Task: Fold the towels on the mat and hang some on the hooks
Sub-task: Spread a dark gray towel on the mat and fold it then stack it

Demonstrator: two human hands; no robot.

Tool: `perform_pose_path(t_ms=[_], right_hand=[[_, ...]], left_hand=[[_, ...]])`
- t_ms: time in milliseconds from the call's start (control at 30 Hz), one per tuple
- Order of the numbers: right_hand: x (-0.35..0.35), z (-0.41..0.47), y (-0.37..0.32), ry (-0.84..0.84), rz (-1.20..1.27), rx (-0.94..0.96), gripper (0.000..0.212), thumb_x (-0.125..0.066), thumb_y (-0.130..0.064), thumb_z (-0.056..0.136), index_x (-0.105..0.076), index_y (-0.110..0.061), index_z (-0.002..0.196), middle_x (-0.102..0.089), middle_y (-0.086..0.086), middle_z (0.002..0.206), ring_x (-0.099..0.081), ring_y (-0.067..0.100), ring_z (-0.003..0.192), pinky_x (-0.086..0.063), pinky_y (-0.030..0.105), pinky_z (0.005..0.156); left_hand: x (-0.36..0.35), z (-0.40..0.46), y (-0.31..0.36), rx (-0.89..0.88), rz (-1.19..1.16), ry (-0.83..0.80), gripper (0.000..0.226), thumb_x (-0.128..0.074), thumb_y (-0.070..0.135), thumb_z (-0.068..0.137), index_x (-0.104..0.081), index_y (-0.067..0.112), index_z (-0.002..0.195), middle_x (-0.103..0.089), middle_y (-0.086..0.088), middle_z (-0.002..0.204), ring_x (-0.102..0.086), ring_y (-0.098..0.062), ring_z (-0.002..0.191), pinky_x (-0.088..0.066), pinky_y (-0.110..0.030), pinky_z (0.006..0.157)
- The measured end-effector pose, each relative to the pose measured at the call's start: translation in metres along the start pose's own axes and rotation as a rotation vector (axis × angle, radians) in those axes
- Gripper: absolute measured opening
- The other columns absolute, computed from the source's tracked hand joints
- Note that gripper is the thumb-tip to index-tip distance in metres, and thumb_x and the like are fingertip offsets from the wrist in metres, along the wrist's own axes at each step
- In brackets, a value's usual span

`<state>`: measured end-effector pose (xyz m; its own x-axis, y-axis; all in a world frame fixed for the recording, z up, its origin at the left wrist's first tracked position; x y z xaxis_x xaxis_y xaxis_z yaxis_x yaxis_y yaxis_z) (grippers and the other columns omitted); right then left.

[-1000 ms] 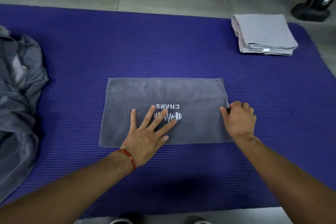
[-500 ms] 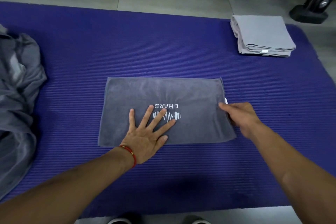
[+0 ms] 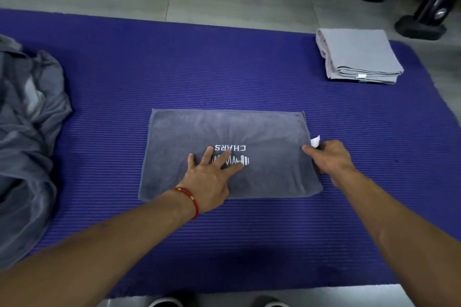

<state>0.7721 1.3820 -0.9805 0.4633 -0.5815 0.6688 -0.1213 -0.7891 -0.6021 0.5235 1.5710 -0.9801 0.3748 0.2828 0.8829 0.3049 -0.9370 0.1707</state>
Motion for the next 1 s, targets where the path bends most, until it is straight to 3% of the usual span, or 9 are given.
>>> perform_pose_path(t_ms=[133, 233, 367, 467, 600, 667, 767, 867, 1000], right_hand=[[0.006, -0.009, -0.011, 0.0, 0.129, 0.06, 0.017, -0.075, -0.032, 0.091, -0.072, -0.016, 0.087, -0.077, 0.003, 0.09, -0.074, 0.024, 0.087, -0.061, 0.042, 0.081], [0.006, -0.035, -0.044, -0.063, 0.16, 0.197, 0.012, -0.077, -0.029, 0.09, -0.071, -0.019, 0.094, -0.076, -0.001, 0.081, -0.075, 0.021, 0.08, -0.061, 0.039, 0.074], [-0.016, -0.081, -0.102, -0.124, 0.125, 0.407, 0.016, -0.082, -0.026, 0.084, -0.071, -0.024, 0.094, -0.073, -0.004, 0.075, -0.07, 0.011, 0.062, -0.059, 0.032, 0.059], [-0.049, -0.117, -0.135, -0.174, -0.008, 0.602, 0.019, -0.083, -0.031, 0.082, -0.073, -0.029, 0.098, -0.073, -0.011, 0.079, -0.068, 0.001, 0.068, -0.056, 0.022, 0.064], [-0.09, -0.151, -0.148, -0.339, -0.192, 0.798, 0.026, -0.068, -0.027, 0.093, -0.068, -0.028, 0.119, -0.074, -0.017, 0.105, -0.068, -0.004, 0.093, -0.052, 0.012, 0.082], [-0.096, -0.158, -0.145, -0.332, -0.218, 0.876, 0.026, -0.065, -0.024, 0.095, -0.066, -0.028, 0.121, -0.066, -0.027, 0.101, -0.061, -0.011, 0.089, -0.046, 0.007, 0.079], [-0.103, -0.156, -0.13, -0.334, -0.325, 0.952, 0.029, -0.06, -0.026, 0.098, -0.062, -0.03, 0.126, -0.056, -0.029, 0.106, -0.054, -0.01, 0.097, -0.041, 0.01, 0.088], [-0.118, -0.147, -0.103, -0.453, -0.533, 0.99, 0.045, -0.054, -0.033, 0.102, -0.048, -0.032, 0.147, -0.039, -0.016, 0.155, -0.031, 0.004, 0.142, -0.034, 0.033, 0.117], [-0.136, -0.146, -0.075, -0.587, -0.752, 0.996, 0.056, -0.041, -0.042, 0.108, -0.024, -0.034, 0.161, 0.0, -0.013, 0.17, 0.009, 0.005, 0.155, -0.022, 0.04, 0.125]], left_hand=[[0.012, 0.003, -0.001, 0.009, -0.061, 0.026, 0.06, -0.045, 0.036, 0.099, -0.025, 0.045, 0.154, -0.016, 0.008, 0.165, -0.01, -0.032, 0.153, -0.022, -0.063, 0.117], [0.035, 0.004, 0.003, 0.053, -0.337, 0.208, 0.048, -0.048, 0.038, 0.094, -0.051, 0.04, 0.142, -0.05, 0.01, 0.147, -0.045, -0.022, 0.136, -0.039, -0.042, 0.111], [0.064, 0.006, 0.009, 0.236, -1.247, 0.282, 0.024, -0.056, 0.044, 0.098, -0.07, 0.03, 0.111, -0.074, 0.003, 0.108, -0.07, -0.016, 0.092, -0.059, -0.038, 0.084], [0.073, 0.01, 0.013, 0.274, -1.923, 0.149, 0.04, -0.053, 0.047, 0.099, -0.073, 0.014, 0.111, -0.074, -0.01, 0.101, -0.07, -0.021, 0.078, -0.058, -0.034, 0.065], [0.058, -0.002, -0.041, 0.434, -1.731, 0.461, 0.013, -0.066, 0.028, 0.089, -0.071, 0.02, 0.081, -0.075, -0.011, 0.087, -0.071, -0.034, 0.093, -0.058, -0.047, 0.089], [0.053, -0.016, -0.067, 0.439, -1.523, 0.568, 0.014, -0.059, 0.024, 0.093, -0.073, 0.024, 0.093, -0.077, -0.005, 0.091, -0.073, -0.028, 0.093, -0.059, -0.049, 0.089], [0.061, -0.042, -0.097, 0.375, -1.272, 0.7, 0.026, -0.053, 0.024, 0.1, -0.067, 0.041, 0.114, -0.075, 0.013, 0.104, -0.069, -0.005, 0.097, -0.056, -0.029, 0.088], [0.043, -0.053, -0.132, 0.385, -1.103, 0.654, 0.042, -0.05, 0.024, 0.102, -0.053, 0.049, 0.135, -0.064, 0.023, 0.128, -0.059, 0.001, 0.117, -0.044, -0.023, 0.099], [0.008, -0.049, -0.161, 0.601, -1.041, 0.439, 0.031, -0.056, 0.027, 0.098, -0.06, 0.038, 0.126, -0.067, 0.009, 0.121, -0.063, -0.019, 0.113, -0.051, -0.043, 0.101]])
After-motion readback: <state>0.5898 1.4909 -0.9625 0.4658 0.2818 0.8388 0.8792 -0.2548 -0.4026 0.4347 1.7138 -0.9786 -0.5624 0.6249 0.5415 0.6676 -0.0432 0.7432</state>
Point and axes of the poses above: each hand's wrist, its own z-axis towards the middle knuckle, its own x-axis out of the back of the hand, y = z × x, the point moved 5 cm from there along z, towards the middle knuckle
